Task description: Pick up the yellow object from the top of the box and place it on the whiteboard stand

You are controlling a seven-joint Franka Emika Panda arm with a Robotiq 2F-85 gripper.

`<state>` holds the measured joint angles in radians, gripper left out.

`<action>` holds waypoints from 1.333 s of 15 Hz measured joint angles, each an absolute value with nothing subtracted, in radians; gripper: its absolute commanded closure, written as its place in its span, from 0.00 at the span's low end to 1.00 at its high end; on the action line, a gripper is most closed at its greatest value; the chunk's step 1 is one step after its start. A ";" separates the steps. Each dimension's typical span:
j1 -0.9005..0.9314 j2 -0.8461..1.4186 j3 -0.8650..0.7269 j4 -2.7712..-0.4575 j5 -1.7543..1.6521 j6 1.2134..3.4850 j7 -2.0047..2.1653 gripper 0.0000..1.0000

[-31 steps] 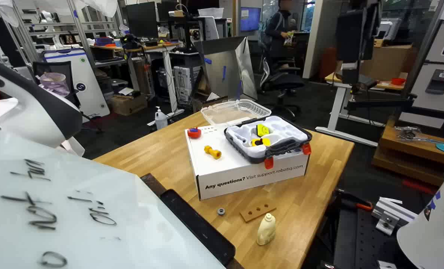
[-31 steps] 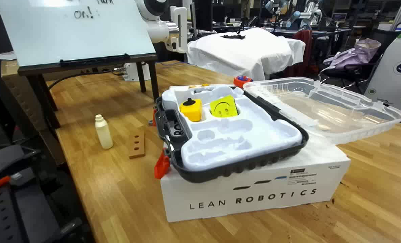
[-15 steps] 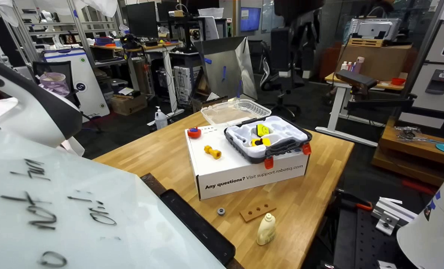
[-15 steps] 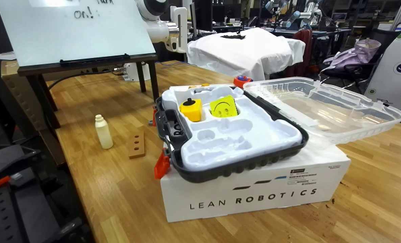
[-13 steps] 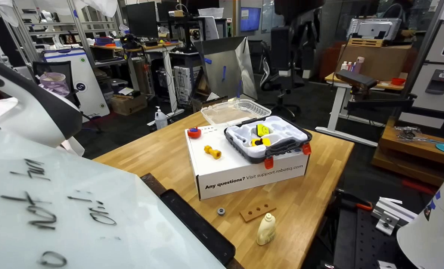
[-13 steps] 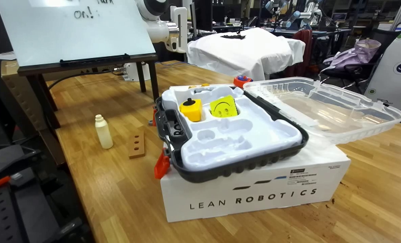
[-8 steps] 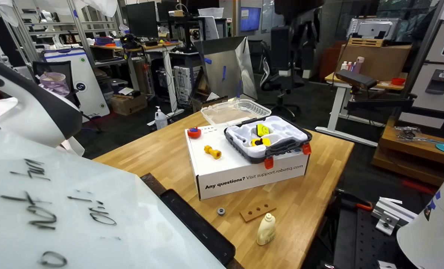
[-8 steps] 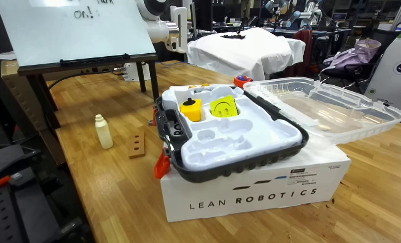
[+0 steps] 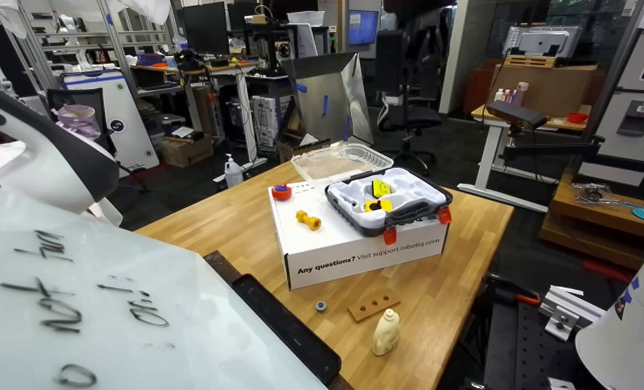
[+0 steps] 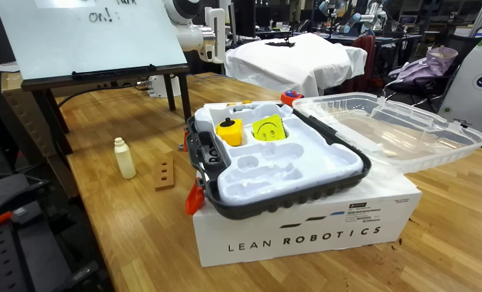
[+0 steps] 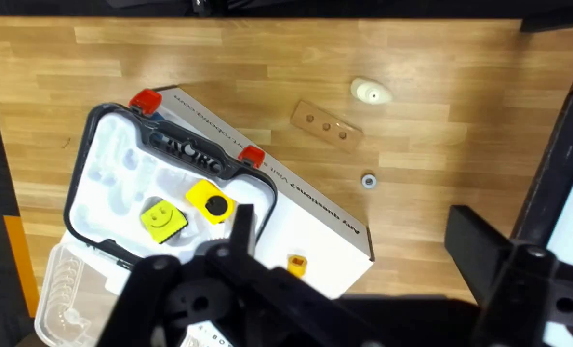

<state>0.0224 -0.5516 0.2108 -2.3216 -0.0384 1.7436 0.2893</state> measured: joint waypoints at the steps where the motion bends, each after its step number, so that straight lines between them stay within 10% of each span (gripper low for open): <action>1: 0.025 -0.535 0.211 -2.309 -0.038 1.770 0.288 0.00; 20: 0.028 -0.272 0.199 -2.176 -0.035 1.938 0.301 0.00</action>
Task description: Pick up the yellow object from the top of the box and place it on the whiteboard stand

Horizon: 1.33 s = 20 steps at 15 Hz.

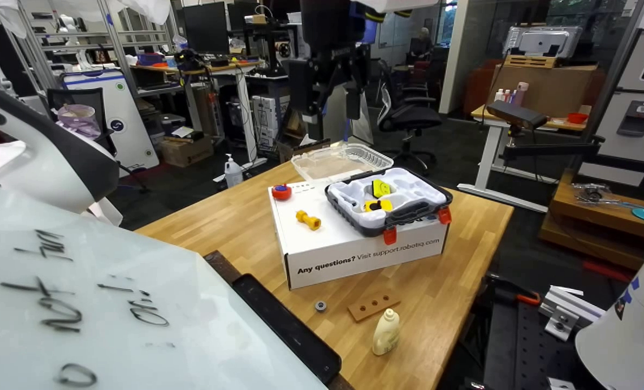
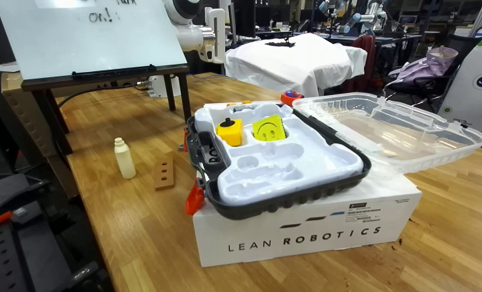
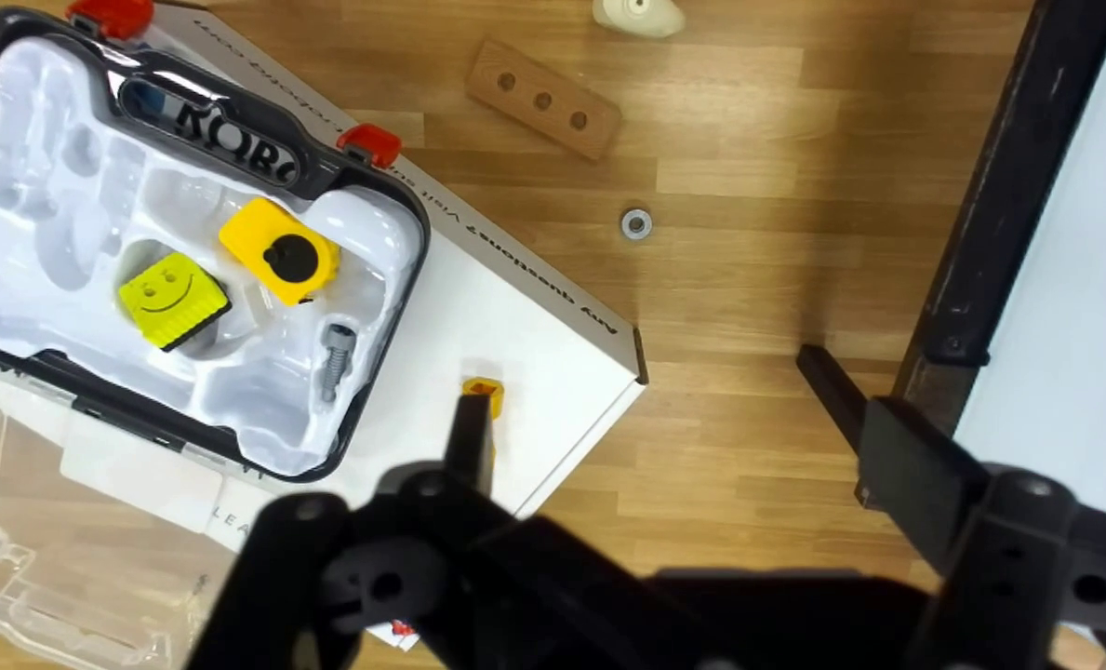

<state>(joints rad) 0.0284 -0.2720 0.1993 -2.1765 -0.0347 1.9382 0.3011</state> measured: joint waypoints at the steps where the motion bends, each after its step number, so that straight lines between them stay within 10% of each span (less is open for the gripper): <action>1: 0.028 -0.263 0.196 -2.176 -0.034 1.953 0.306 0.00; 20: 0.034 0.059 0.118 -2.076 -0.107 2.129 0.359 0.00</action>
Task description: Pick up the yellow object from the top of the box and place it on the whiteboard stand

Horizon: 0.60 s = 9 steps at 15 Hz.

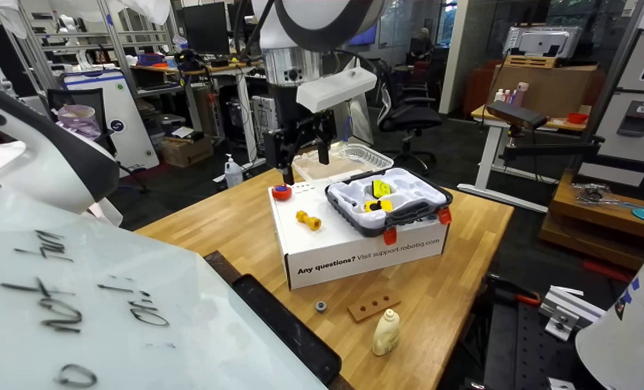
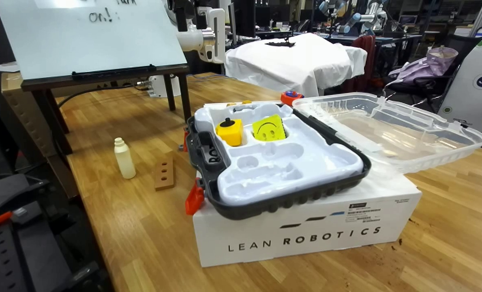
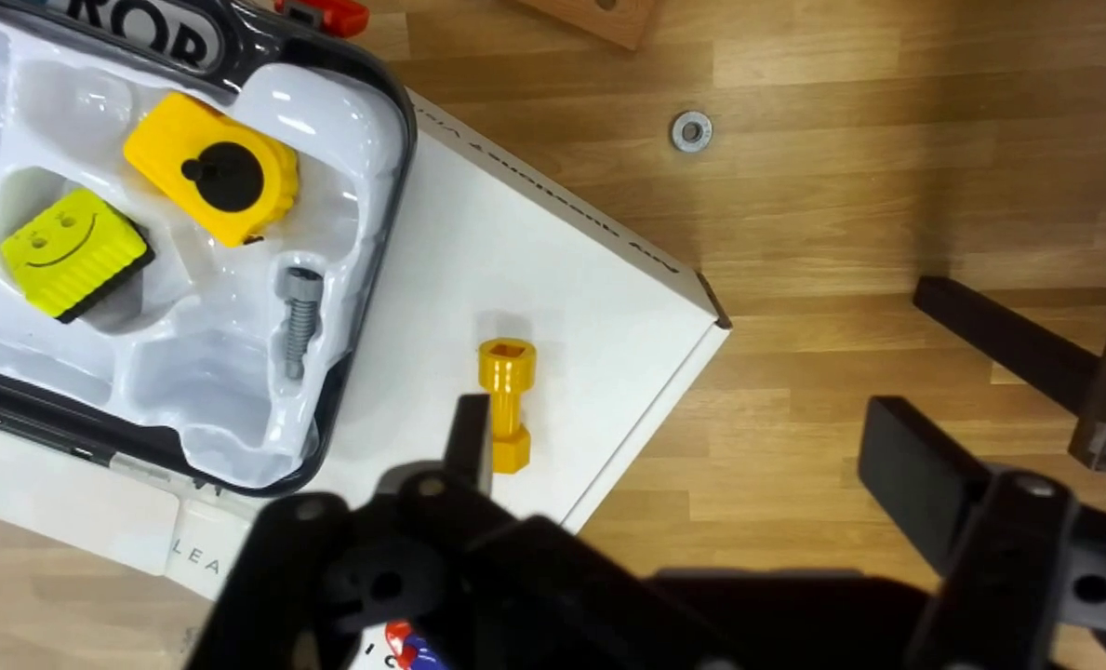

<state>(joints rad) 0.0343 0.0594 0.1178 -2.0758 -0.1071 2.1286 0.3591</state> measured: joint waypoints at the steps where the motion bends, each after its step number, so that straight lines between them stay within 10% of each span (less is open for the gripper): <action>1: 0.036 0.060 0.116 -2.076 -0.107 2.129 0.359 0.00; 9: 0.039 0.193 0.068 -2.063 -0.058 2.198 0.351 0.00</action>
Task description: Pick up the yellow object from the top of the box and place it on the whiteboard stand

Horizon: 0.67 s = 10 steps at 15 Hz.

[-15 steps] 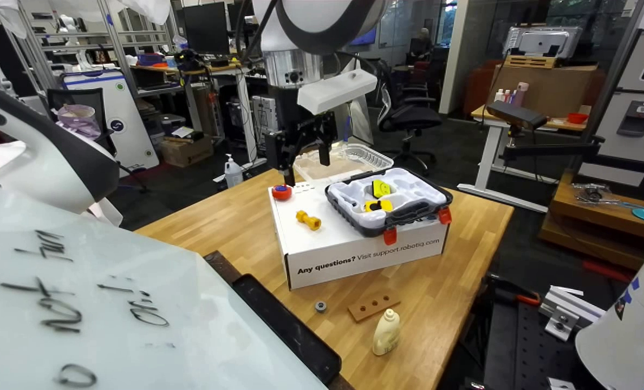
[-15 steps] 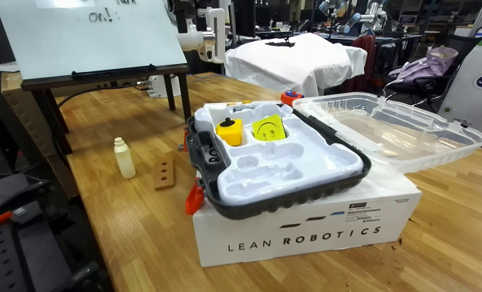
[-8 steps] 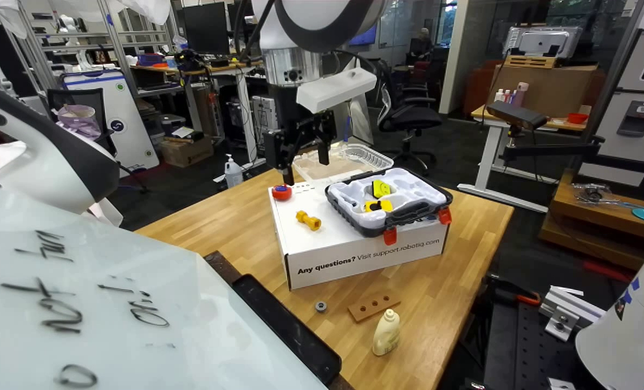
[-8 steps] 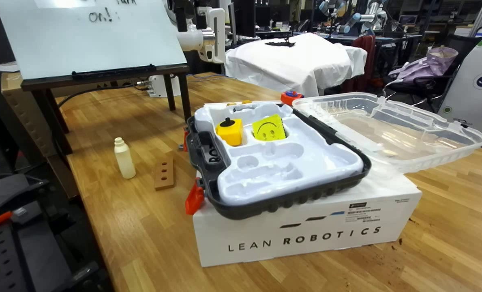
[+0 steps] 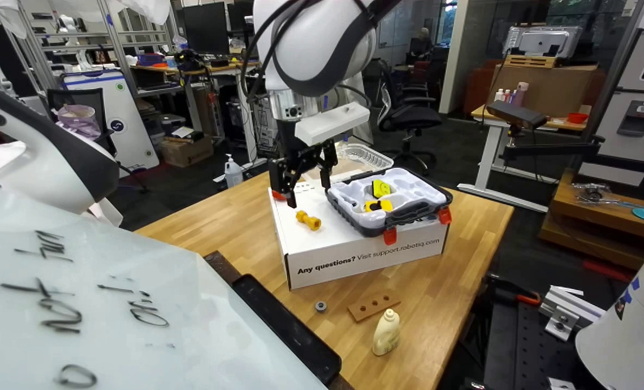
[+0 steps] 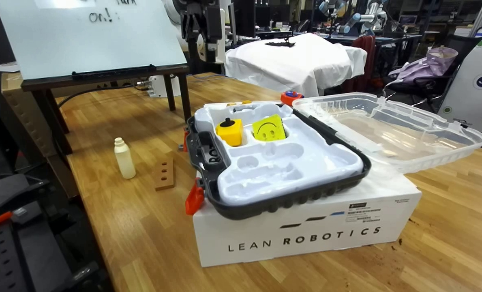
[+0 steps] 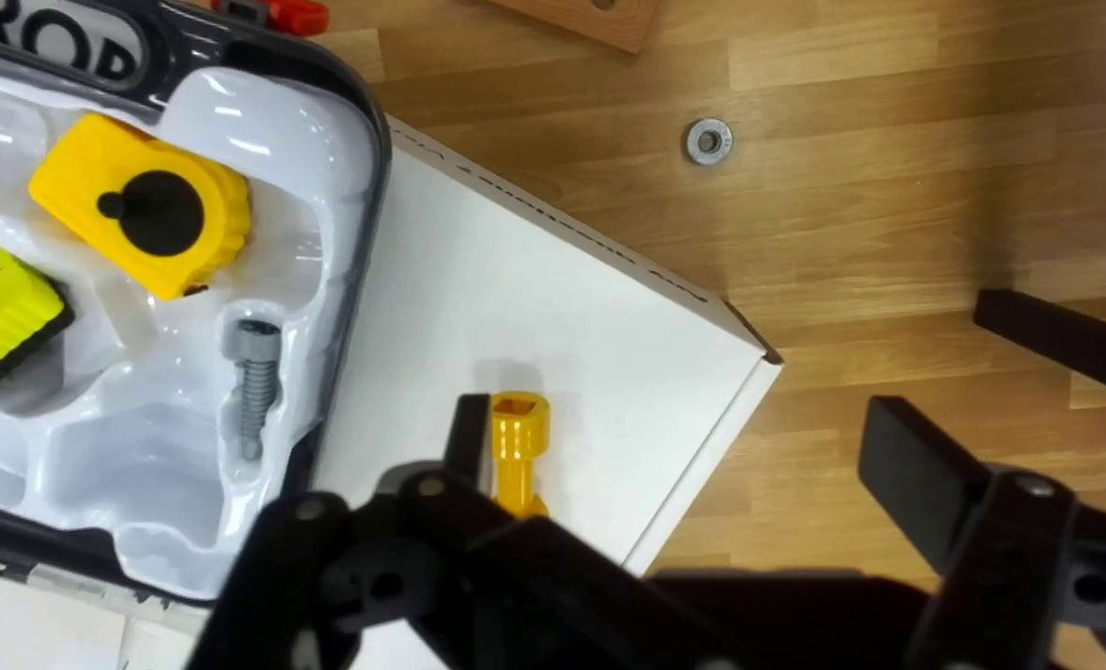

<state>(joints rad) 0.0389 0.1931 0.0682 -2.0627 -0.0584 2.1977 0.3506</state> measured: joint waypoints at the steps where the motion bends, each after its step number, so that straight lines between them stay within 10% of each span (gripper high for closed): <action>1: 0.038 0.223 0.059 -2.055 -0.033 2.215 0.341 0.00; 10: 0.028 0.381 -0.015 -1.976 0.033 2.282 0.303 0.00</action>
